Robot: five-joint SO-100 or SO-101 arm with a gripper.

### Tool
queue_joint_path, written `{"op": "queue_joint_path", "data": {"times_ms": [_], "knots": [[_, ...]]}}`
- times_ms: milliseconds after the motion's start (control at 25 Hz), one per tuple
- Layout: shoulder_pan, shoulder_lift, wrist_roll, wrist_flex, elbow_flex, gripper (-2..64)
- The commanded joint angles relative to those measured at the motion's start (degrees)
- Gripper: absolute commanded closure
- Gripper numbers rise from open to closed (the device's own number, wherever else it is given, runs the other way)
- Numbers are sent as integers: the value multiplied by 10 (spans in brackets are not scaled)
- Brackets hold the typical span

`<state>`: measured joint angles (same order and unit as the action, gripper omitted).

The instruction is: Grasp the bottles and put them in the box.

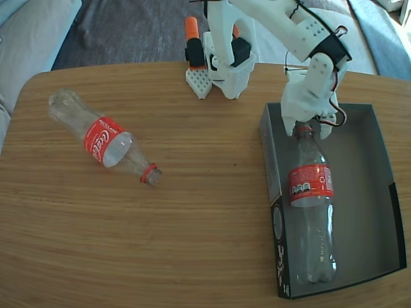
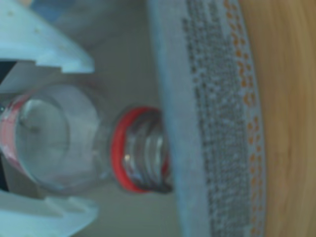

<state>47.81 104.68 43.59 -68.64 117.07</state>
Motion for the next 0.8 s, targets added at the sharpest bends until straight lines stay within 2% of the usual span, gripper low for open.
{"op": "queue_joint_path", "data": {"times_ms": [0,200,360,440,600,760], "knots": [[-3,28,-4,0,-27,324],[-30,25,-27,-2,-122,324],[-87,17,-127,-3,-208,324],[-124,18,-171,-3,-221,325],[-205,29,-246,-3,-236,369],[-283,28,-327,-31,-268,368]]}}
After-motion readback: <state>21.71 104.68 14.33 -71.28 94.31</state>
